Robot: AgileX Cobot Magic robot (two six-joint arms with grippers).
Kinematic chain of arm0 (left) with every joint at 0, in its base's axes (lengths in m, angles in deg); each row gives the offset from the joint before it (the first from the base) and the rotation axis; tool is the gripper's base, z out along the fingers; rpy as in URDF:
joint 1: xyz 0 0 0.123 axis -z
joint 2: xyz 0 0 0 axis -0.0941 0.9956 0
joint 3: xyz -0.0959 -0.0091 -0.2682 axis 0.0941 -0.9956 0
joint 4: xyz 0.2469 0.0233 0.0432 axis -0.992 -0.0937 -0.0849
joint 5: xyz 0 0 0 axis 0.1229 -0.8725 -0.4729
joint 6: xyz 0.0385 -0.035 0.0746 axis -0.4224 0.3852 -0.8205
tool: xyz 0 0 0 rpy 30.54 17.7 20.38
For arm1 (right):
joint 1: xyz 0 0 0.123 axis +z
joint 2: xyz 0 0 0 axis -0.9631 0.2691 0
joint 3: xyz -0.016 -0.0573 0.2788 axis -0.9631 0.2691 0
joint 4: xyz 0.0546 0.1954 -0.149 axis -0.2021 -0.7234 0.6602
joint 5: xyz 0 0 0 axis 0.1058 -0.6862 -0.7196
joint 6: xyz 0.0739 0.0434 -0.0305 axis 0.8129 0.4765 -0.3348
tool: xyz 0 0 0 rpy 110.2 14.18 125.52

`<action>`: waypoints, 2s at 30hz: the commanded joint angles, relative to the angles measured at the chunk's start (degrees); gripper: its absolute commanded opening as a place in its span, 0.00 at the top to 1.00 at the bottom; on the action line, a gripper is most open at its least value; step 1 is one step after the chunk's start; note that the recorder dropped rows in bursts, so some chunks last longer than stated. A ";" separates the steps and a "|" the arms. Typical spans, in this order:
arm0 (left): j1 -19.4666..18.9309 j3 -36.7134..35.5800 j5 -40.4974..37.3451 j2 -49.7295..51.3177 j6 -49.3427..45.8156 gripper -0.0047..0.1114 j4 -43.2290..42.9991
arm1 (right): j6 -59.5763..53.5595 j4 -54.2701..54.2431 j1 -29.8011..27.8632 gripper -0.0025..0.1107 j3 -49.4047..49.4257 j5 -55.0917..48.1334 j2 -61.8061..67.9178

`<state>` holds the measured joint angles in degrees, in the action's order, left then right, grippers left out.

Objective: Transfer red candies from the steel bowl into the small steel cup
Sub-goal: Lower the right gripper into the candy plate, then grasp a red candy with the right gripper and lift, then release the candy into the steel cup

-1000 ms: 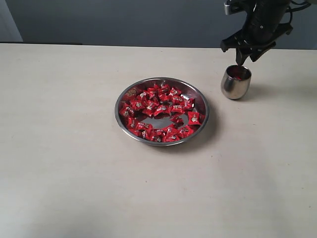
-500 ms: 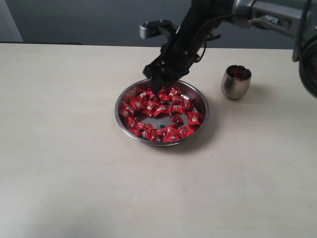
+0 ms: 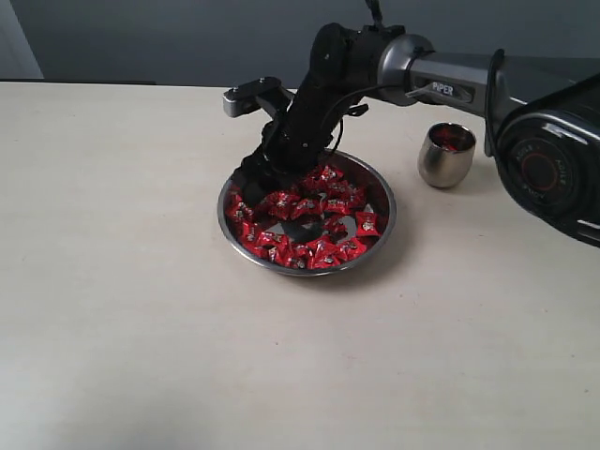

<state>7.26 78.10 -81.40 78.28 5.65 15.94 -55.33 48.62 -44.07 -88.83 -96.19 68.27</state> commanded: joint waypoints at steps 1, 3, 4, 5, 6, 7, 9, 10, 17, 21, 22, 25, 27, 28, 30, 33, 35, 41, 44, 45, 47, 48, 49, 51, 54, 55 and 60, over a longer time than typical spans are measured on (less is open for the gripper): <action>0.02 0.06 0.39 -0.25 0.31 0.96 -0.18 | -0.39 -0.17 0.15 0.51 -0.12 1.11 0.48; 0.02 0.06 0.39 -0.25 0.31 0.96 -0.18 | -0.39 -0.05 0.15 0.59 -0.12 0.98 0.48; 0.02 0.06 0.39 -0.25 0.31 0.96 -0.18 | -0.39 -0.05 0.15 0.63 -0.12 0.98 0.48; 0.02 0.06 0.39 -0.25 0.31 0.96 -0.18 | -0.39 -0.05 0.15 0.67 -0.12 0.98 0.48; 0.02 0.06 0.39 -0.25 0.31 0.96 -0.18 | -0.39 -0.05 0.15 0.70 -0.12 0.98 0.48; 0.02 0.06 0.39 -0.25 0.31 0.96 -0.18 | -0.39 -0.05 0.15 0.74 -0.12 0.98 0.48; 0.02 0.06 0.39 -0.25 0.31 0.96 -0.18 | -0.39 0.04 0.15 0.81 -0.12 0.98 0.48; 0.02 0.06 0.39 -0.25 0.31 0.96 -0.18 | -0.39 0.21 0.15 0.85 -0.12 0.98 0.48; 0.02 0.06 0.39 -0.25 0.31 0.96 -0.18 | -0.39 3.19 0.15 0.98 -0.12 0.10 -1.09; 0.02 0.06 0.39 -0.25 0.31 0.96 -0.18 | 0.16 4.40 -0.05 0.98 -0.12 -0.79 -2.75; 0.02 0.06 0.39 -0.25 0.31 0.96 -0.18 | 0.27 5.02 -0.05 0.98 -0.12 -1.17 -3.31; 0.02 0.06 0.39 -0.25 0.31 0.96 -0.18 | 0.40 6.41 -0.31 0.98 -0.12 -2.54 -5.52; 0.02 0.06 0.39 -0.25 0.31 0.96 -0.18 | 0.40 7.13 -0.83 0.98 -0.12 -3.35 -7.17; 0.02 0.06 0.39 -0.25 0.31 0.96 -0.18 | 0.40 7.47 -1.15 0.98 -0.12 -4.01 -8.37; 0.02 0.06 0.39 -0.25 0.31 0.96 -0.18 | 0.53 8.55 -2.00 0.98 -0.12 -4.87 -10.25; 0.02 0.06 0.39 -0.25 0.31 0.96 -0.18 | 2.99 11.34 -4.23 0.98 -0.12 -5.83 -12.96; 0.02 0.06 0.39 -0.25 0.31 0.96 -0.18 | 5.81 13.77 -6.46 0.98 -0.12 -6.33 -14.55; 0.02 0.06 0.39 -0.25 0.31 0.96 -0.18 | 10.98 18.85 -14.10 0.98 -0.12 -10.34 -16.04; 0.02 0.06 0.39 -0.25 0.31 0.96 -0.18 | 11.10 18.85 -17.10 0.98 -0.12 -10.60 -15.84; 0.02 0.06 0.39 -0.25 0.31 0.96 -0.18 | 11.10 18.85 -17.92 0.98 -0.12 -10.02 -15.84; 0.02 0.06 0.39 -0.25 0.31 0.96 -0.18 | 11.35 18.85 -19.29 0.98 -0.12 -8.70 -15.84; 0.02 0.06 0.39 -0.25 0.31 0.96 -0.18 | 11.35 19.04 -19.75 0.98 -0.12 -8.30 -15.84; 0.02 0.06 0.39 -0.25 0.31 0.96 -0.18 | 11.35 19.17 -20.20 0.98 -0.12 -7.92 -15.84; 0.02 0.06 0.39 -0.25 0.31 0.96 -0.18 | 11.35 19.29 -21.20 0.98 -0.12 -7.63 -15.27; 0.02 0.06 0.39 -0.25 0.31 0.96 -0.18 | 11.35 19.96 -22.39 0.98 -0.12 -8.74 -14.17; 0.02 0.06 0.39 -0.25 0.31 0.96 -0.18 | 11.35 20.52 -22.86 0.98 -0.12 -9.35 -13.75; 0.02 0.06 0.39 -0.25 0.31 0.96 -0.18 | 12.16 21.70 -22.98 0.98 -0.12 -10.13 -11.90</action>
<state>7.26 78.10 -81.40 78.28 5.65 15.94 -43.91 69.57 -66.77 -88.83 -105.85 55.81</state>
